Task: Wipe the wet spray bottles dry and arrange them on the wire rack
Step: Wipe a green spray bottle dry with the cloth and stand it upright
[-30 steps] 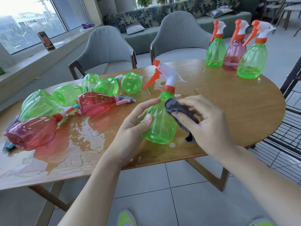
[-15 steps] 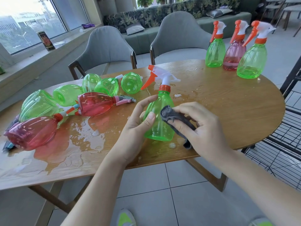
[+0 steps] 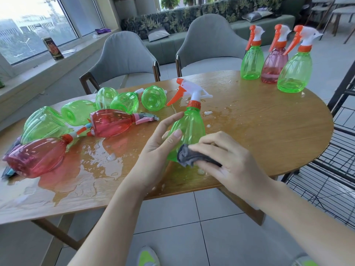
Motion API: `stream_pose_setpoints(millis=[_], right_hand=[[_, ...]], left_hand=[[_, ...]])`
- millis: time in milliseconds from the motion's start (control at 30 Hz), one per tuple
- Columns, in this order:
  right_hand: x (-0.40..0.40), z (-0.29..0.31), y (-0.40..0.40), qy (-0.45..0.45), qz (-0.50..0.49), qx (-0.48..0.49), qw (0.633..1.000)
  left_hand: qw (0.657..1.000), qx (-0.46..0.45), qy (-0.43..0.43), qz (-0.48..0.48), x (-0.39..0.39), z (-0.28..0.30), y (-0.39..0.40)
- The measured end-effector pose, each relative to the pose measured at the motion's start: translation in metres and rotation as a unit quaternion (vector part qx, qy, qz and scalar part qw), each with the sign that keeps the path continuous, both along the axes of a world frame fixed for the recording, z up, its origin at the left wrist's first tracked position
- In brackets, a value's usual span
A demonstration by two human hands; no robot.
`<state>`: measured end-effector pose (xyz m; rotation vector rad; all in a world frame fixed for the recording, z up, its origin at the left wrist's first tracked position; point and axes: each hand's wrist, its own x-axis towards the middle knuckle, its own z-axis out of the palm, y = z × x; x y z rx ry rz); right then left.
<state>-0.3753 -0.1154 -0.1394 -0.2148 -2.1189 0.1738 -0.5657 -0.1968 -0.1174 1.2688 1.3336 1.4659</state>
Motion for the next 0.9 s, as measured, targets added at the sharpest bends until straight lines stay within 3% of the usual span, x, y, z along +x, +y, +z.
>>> stream_pose_setpoints(millis=[100, 400, 633, 767, 900], right_hand=[[0.0, 0.006, 0.009, 0.048, -0.032, -0.041, 0.997], [-0.003, 0.019, 0.027, 0.132, -0.064, -0.226, 0.963], [-0.004, 0.013, 0.013, 0.072, -0.04, -0.158, 0.984], [-0.001, 0.019, 0.018, 0.099, -0.044, -0.206, 0.973], [-0.002, 0.016, 0.013, 0.088, -0.023, -0.192, 0.977]], left_hand=[[1.0, -0.003, 0.001, -0.019, 0.001, 0.0, -0.001], [0.993, 0.013, 0.114, -0.032, 0.0, 0.003, -0.008], [0.987, 0.028, 0.158, 0.017, 0.004, 0.007, -0.016], [0.987, 0.024, 0.16, 0.017, 0.005, 0.006, -0.014], [0.994, 0.013, 0.106, 0.016, 0.009, 0.003, -0.012]])
